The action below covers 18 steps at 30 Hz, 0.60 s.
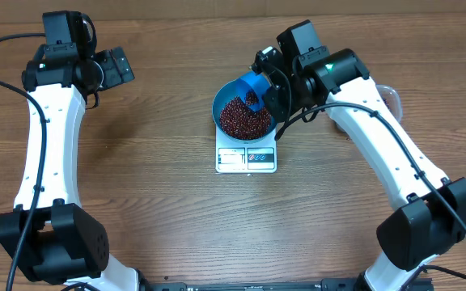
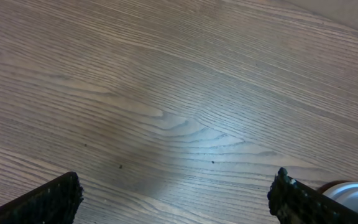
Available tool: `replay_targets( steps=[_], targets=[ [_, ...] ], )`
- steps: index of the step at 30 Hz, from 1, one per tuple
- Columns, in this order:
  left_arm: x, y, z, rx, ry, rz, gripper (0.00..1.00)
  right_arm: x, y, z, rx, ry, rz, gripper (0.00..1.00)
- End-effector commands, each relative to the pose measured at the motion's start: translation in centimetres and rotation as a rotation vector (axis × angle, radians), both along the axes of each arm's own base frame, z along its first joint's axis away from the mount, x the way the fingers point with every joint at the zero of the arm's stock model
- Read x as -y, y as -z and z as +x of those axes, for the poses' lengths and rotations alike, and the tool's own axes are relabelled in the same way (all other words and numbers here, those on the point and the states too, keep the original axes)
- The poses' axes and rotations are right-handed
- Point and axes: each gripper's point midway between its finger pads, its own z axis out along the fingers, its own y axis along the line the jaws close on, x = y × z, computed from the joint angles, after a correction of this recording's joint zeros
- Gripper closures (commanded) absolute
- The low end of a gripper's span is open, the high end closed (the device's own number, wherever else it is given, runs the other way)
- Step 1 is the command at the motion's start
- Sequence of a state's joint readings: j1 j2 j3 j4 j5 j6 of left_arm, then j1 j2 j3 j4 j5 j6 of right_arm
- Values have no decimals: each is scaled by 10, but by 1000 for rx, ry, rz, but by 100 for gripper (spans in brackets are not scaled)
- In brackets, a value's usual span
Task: Scoop item into bowl and weigh 150g on scale
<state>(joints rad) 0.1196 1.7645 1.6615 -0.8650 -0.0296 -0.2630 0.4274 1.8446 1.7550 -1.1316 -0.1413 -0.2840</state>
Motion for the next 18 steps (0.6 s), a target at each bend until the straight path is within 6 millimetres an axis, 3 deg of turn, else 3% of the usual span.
replay_targets(
  steps=[1,2,4,7,18],
  targets=[
    [4,1,3,1,8,-5,0,-4,-33,6,96,-1,26,96],
    [4,1,3,1,8,-5,0,-8,-32,1,97,-52,18,96],
    [4,1,3,1,8,-5,0,4,-32,9,112,49,-25,96],
    [4,1,3,0,8,-5,0,-6,-34,7,101,19,25,96],
    [4,1,3,0,8,-5,0,-5,-34,7,101,20,25,96]
  ],
)
